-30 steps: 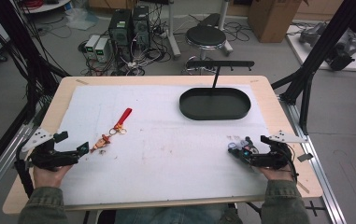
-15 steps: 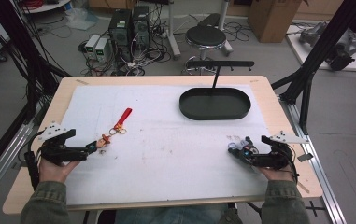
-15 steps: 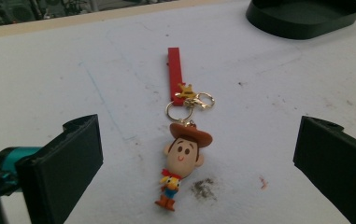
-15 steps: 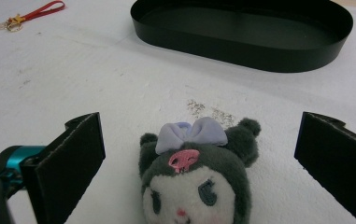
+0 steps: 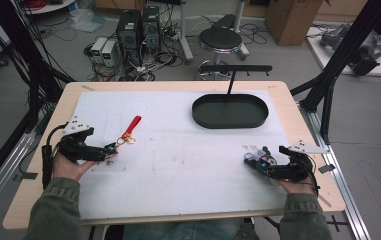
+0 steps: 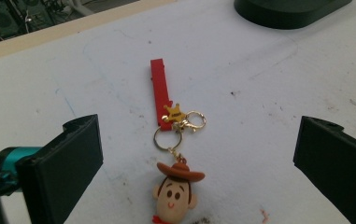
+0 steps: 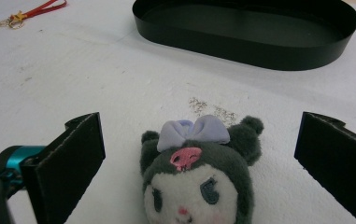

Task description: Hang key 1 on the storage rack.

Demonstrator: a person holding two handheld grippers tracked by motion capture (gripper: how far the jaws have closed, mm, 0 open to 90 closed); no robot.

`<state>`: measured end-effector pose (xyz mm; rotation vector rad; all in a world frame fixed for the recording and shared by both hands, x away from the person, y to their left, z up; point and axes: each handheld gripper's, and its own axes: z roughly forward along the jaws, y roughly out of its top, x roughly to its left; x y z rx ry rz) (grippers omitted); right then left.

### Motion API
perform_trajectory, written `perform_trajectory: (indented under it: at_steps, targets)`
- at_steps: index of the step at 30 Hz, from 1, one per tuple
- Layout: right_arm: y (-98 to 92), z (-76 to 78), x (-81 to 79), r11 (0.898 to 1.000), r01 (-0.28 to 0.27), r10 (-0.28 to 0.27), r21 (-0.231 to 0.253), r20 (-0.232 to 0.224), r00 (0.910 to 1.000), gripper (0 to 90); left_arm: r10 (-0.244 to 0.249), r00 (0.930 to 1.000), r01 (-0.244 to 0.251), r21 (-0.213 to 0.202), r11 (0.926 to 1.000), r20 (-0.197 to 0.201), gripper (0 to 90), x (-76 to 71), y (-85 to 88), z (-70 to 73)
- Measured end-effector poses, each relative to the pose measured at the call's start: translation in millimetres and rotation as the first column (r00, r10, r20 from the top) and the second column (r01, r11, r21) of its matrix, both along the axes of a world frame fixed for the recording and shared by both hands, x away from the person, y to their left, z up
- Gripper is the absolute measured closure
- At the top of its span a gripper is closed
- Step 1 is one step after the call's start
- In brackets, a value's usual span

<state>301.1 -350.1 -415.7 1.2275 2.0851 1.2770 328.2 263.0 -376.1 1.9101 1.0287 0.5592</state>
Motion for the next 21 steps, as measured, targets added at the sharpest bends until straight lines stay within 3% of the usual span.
perform_trajectory:
  at_steps: [13, 15, 21]
  targets:
    - [1.0, 0.5, 0.0, 1.000, -0.008, 0.008, -0.003, 0.001, 1.0000, 0.9, -0.027, 0.9980, 0.028, 0.023, 0.9993, -0.057, 1.8, 39.6, -15.9, 1.0]
    - [1.3, 0.3, 0.2, 1.000, -0.010, 0.010, -0.006, 0.005, 0.9999, 0.9, -0.032, 0.9950, 0.036, 0.044, 0.9984, -0.095, 1.8, 49.8, -23.0, -0.9]
    - [1.5, -0.4, 0.9, 1.000, -0.014, 0.014, -0.019, 0.002, 0.9999, 0.8, -0.075, 0.9859, 0.085, 0.066, 0.9942, -0.150, 2.3, 60.9, -36.3, -4.8]
